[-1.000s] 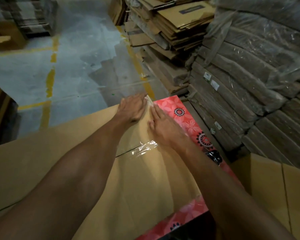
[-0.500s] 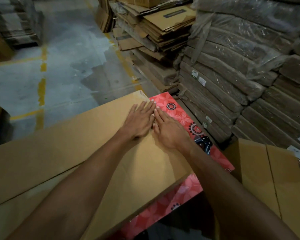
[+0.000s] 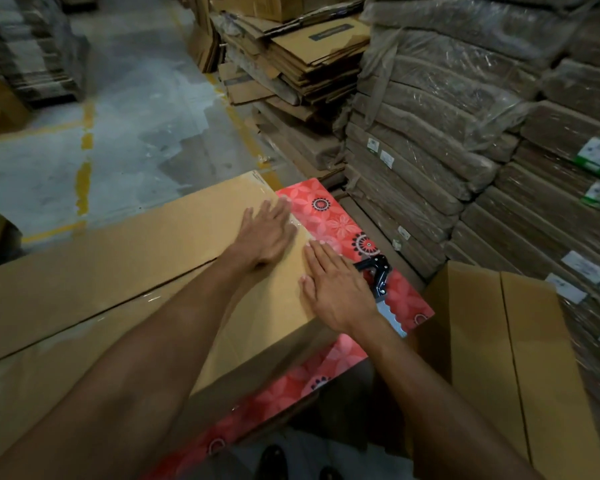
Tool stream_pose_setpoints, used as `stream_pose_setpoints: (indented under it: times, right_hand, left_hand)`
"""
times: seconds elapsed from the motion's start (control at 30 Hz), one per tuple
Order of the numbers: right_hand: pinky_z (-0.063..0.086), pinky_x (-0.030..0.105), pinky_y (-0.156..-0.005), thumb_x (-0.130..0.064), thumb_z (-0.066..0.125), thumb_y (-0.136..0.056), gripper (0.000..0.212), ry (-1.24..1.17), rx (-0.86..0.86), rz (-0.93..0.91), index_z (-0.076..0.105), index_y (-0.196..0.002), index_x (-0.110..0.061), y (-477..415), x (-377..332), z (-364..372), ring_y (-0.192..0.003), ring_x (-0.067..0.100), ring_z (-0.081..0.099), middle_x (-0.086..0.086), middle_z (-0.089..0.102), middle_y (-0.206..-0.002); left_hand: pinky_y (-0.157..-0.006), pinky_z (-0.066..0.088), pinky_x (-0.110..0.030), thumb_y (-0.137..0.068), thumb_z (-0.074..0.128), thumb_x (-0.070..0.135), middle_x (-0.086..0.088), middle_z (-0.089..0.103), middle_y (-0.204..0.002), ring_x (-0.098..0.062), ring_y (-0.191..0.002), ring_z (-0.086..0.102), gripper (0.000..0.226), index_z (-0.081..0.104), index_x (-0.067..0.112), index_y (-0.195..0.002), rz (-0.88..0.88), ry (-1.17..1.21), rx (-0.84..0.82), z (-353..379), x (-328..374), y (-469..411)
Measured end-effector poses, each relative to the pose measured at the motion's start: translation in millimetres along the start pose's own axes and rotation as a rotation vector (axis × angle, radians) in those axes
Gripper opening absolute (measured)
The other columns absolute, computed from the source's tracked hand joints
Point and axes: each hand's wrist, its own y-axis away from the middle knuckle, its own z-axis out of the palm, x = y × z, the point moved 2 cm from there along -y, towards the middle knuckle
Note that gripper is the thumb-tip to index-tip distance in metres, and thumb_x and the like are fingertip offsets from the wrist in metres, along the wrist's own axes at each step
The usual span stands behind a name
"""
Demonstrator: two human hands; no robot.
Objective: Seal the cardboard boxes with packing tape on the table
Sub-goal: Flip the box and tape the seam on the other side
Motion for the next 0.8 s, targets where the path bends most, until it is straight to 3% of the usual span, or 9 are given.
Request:
stream_pose_setpoints:
  times: [0.07, 0.2, 0.4, 0.5, 0.57, 0.7, 0.8]
  right_hand:
    - [0.009, 0.038, -0.127, -0.044, 0.019, -0.107, 0.063, -0.018, 0.001, -0.022, 0.010, -0.162, -0.015, -1, 3, 2, -0.157, 0.013, 0.003, 0.001, 0.006, -0.170]
    - [0.012, 0.039, -0.127, -0.042, 0.018, -0.107, 0.063, -0.014, 0.020, -0.078, 0.012, -0.161, -0.010, -1, 6, 7, -0.157, 0.017, 0.005, 0.007, 0.010, -0.170]
    - [0.005, 0.038, -0.127, -0.039, 0.020, -0.108, 0.058, -0.090, 0.242, 0.023, 0.024, -0.159, -0.012, 46, 5, 21, -0.156, 0.018, 0.014, 0.007, 0.025, -0.167]
    - [-0.007, 0.029, -0.124, -0.042, 0.022, -0.110, 0.061, -0.372, 0.327, 0.176, 0.000, -0.161, -0.016, 80, -9, 41, -0.156, 0.014, -0.011, 0.003, -0.004, -0.170]
    - [-0.004, 0.030, -0.124, -0.045, 0.025, -0.109, 0.069, -0.592, 0.343, 0.255, -0.015, -0.159, -0.019, 85, -27, 51, -0.154, 0.011, -0.020, -0.003, -0.025, -0.167]
    - [0.010, 0.030, -0.123, -0.054, 0.031, -0.105, 0.084, -0.840, 0.366, 0.384, -0.027, -0.155, -0.020, 83, -58, 53, -0.151, 0.010, -0.025, -0.006, -0.038, -0.161]
    - [0.002, 0.011, -0.119, -0.050, 0.037, -0.105, 0.088, -0.915, 0.389, 0.405, -0.030, -0.153, -0.018, 84, -72, 49, -0.146, -0.002, -0.032, 0.000, -0.040, -0.159]
  left_hand:
    - [-0.123, 0.007, -0.048, -0.107, 0.016, 0.041, 0.006, 0.007, -0.168, -0.020, -0.155, 0.005, 0.056, 0.008, 0.026, -0.161, 0.079, 0.050, 0.080, 13, 25, 25]
    - [-0.124, 0.008, -0.043, -0.108, 0.015, 0.037, 0.010, 0.011, -0.167, -0.014, -0.154, 0.004, 0.053, 0.014, 0.028, -0.160, 0.065, 0.111, 0.147, 23, 36, 50]
    - [-0.125, 0.003, -0.042, -0.108, 0.012, 0.040, 0.011, 0.004, -0.168, -0.013, -0.154, 0.000, 0.054, 0.005, 0.029, -0.161, 0.037, 0.093, 0.128, 20, 39, 55]
    - [-0.125, 0.003, -0.045, -0.108, 0.011, 0.041, 0.011, 0.004, -0.168, -0.013, -0.154, 0.000, 0.054, 0.005, 0.029, -0.161, 0.000, 0.105, 0.123, 19, 42, 57]
    - [-0.125, 0.003, -0.046, -0.108, 0.010, 0.040, 0.011, 0.003, -0.168, -0.015, -0.155, 0.000, 0.055, 0.004, 0.028, -0.161, -0.036, 0.096, 0.116, 21, 47, 57]
    - [-0.125, 0.002, -0.048, -0.108, 0.009, 0.039, 0.009, 0.002, -0.168, -0.017, -0.155, 0.000, 0.055, 0.003, 0.026, -0.161, -0.078, 0.096, 0.102, 23, 52, 57]
    - [-0.125, -0.001, -0.048, -0.108, 0.009, 0.040, 0.008, -0.001, -0.168, -0.019, -0.155, -0.003, 0.056, 0.000, 0.025, -0.161, -0.095, 0.097, 0.074, 23, 52, 58]
